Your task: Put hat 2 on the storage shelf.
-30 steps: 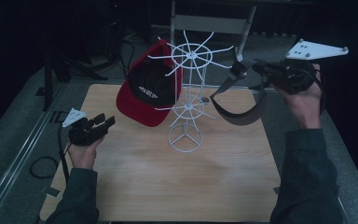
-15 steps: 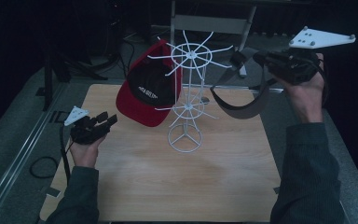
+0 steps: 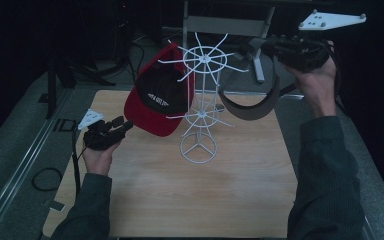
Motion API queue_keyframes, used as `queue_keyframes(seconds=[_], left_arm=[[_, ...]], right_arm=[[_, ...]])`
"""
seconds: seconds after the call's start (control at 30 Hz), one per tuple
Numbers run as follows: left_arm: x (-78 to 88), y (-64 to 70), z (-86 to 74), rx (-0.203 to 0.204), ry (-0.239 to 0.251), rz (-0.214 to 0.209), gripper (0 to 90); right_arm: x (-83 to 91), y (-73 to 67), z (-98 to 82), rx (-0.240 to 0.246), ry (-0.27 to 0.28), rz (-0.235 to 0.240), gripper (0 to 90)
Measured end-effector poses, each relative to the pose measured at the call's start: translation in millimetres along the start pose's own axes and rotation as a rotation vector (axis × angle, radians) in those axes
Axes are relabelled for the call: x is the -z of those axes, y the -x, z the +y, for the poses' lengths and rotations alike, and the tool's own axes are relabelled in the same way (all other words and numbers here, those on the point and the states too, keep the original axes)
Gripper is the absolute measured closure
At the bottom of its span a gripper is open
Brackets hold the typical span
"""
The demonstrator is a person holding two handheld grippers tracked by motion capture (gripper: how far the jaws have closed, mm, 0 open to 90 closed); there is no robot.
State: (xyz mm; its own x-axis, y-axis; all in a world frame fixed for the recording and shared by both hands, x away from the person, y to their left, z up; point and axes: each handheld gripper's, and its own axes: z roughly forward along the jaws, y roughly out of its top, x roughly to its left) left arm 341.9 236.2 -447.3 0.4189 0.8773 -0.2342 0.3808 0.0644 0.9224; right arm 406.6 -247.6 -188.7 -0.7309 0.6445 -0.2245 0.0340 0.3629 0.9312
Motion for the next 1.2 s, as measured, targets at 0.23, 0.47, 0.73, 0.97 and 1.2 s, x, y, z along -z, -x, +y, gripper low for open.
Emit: queue_keyframes(seconds=[0.23,0.47,0.73,0.97,1.2], left_arm=[[-5.3,0.5,3.1,0.000,-0.005,-0.002,57.1],[-10.2,3.5,4.1,0.000,-0.007,-0.015,57.1],[-14.5,5.5,5.6,-0.007,-0.019,-0.027,57.2],[-14.4,7.1,6.8,-0.011,-0.018,-0.034,57.0],[-12.6,9.5,7.1,-0.022,-0.018,-0.038,55.9]], right_arm=[[-18.6,1.3,8.2,-0.006,-0.034,-0.006,88.9],[-31.7,4.9,9.0,-0.017,-0.076,-0.058,88.5],[-49.3,5.6,2.1,-0.028,-0.123,-0.052,88.2],[-60.2,5.3,-11.7,-0.028,-0.189,-0.001,84.0],[-56.7,11.4,-32.1,-0.065,-0.205,-0.022,59.0]])
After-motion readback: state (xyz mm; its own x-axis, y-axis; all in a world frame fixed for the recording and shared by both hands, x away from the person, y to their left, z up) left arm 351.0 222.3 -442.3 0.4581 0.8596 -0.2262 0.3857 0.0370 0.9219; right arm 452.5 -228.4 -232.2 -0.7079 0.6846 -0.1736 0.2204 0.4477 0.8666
